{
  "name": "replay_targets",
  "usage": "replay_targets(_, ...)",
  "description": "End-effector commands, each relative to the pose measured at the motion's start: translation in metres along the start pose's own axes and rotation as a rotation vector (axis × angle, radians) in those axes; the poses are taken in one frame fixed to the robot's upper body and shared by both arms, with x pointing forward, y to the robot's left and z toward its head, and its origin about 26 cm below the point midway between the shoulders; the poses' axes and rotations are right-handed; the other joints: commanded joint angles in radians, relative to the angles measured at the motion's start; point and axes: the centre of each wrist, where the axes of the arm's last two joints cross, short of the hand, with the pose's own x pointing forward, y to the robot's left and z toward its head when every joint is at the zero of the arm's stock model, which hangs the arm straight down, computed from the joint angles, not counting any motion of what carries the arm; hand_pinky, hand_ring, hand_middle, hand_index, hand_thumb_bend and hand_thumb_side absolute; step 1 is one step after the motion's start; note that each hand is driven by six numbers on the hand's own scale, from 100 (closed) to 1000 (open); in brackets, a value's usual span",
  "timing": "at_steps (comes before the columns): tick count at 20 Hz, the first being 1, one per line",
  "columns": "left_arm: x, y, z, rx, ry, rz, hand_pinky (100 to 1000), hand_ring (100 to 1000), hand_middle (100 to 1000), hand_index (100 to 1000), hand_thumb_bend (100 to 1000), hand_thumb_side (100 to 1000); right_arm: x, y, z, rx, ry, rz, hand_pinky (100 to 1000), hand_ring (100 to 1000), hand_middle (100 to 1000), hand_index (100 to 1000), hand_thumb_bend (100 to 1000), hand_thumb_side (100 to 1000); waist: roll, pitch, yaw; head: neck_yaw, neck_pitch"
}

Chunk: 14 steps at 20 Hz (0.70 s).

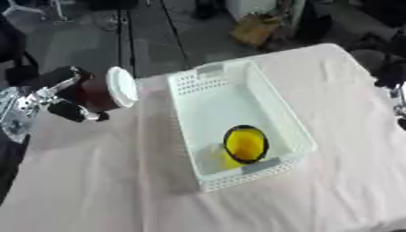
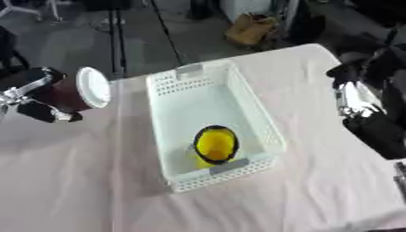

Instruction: Pick up objects on the table and place them in the box.

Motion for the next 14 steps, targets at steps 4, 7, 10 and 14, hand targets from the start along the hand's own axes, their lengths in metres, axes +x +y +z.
replay_targets(4, 0.040, 0.009, -0.029, 0.053, -0.110, 0.065, 296, 456, 363, 570, 312, 493, 0.010, 0.000, -0.010, 0.011, -0.054, -0.010, 574, 637, 777, 898, 100, 542, -0.007, -0.026, -0.022, 0.016, -0.004)
replay_targets(7, 0.066, -0.006, -0.049, 0.094, -0.149, 0.166, 284, 458, 358, 573, 321, 537, 0.012, 0.002, -0.012, 0.020, -0.069, -0.022, 574, 637, 777, 898, 100, 544, -0.003, -0.026, -0.034, 0.021, -0.007)
replay_targets(10, 0.087, -0.012, -0.061, 0.149, -0.161, 0.240, 274, 465, 369, 585, 319, 627, 0.013, 0.003, -0.013, 0.024, -0.072, -0.027, 573, 637, 777, 899, 100, 547, 0.000, -0.025, -0.039, 0.024, -0.007)
replay_targets(14, 0.105, -0.024, -0.069, 0.206, -0.189, 0.316, 262, 471, 378, 594, 201, 808, 0.014, 0.004, -0.014, 0.027, -0.079, -0.031, 574, 637, 777, 899, 100, 546, 0.002, -0.023, -0.045, 0.024, -0.010)
